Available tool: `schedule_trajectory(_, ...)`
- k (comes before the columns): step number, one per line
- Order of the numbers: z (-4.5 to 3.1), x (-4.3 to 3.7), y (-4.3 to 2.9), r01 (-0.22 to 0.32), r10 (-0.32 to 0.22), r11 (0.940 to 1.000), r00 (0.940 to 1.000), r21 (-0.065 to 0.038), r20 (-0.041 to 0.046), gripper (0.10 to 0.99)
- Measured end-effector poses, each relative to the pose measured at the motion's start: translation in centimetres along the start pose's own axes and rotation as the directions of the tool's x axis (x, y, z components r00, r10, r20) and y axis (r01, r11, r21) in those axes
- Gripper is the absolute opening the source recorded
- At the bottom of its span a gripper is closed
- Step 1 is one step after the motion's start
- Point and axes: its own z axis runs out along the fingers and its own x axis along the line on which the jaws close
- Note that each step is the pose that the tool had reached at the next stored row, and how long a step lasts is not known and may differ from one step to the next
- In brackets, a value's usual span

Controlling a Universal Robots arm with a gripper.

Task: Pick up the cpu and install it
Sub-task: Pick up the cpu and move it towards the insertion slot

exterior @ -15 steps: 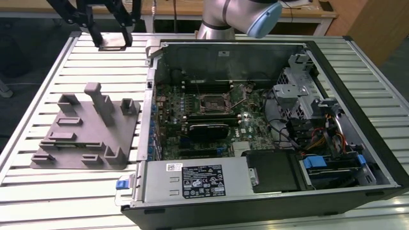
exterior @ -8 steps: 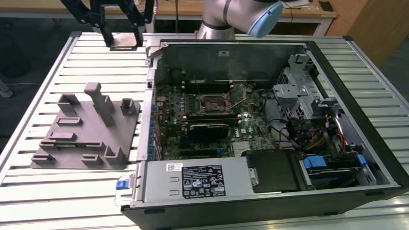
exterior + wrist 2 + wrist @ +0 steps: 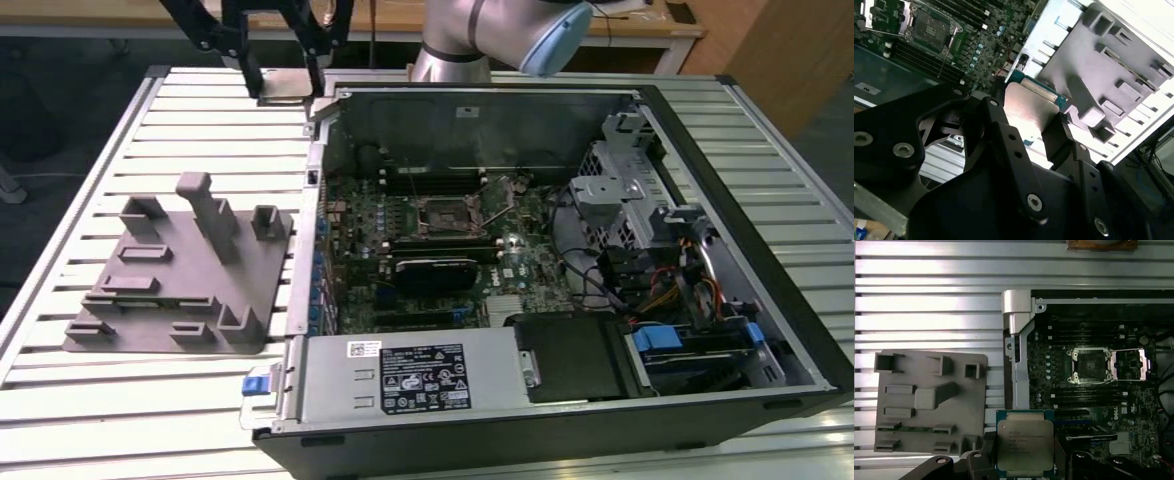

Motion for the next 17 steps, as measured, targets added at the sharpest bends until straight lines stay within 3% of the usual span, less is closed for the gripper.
schedule_trajectory(10, 0.33, -2.88, 0.11, 0.000, 0.000, 1.0000, 1.0000, 0.000, -0.0024, 0.541)
schedule_trajectory(17, 1.58, -5.29, 0.14, 0.000, 0.000, 1.0000, 0.9999, 0.000, -0.0123, 0.541)
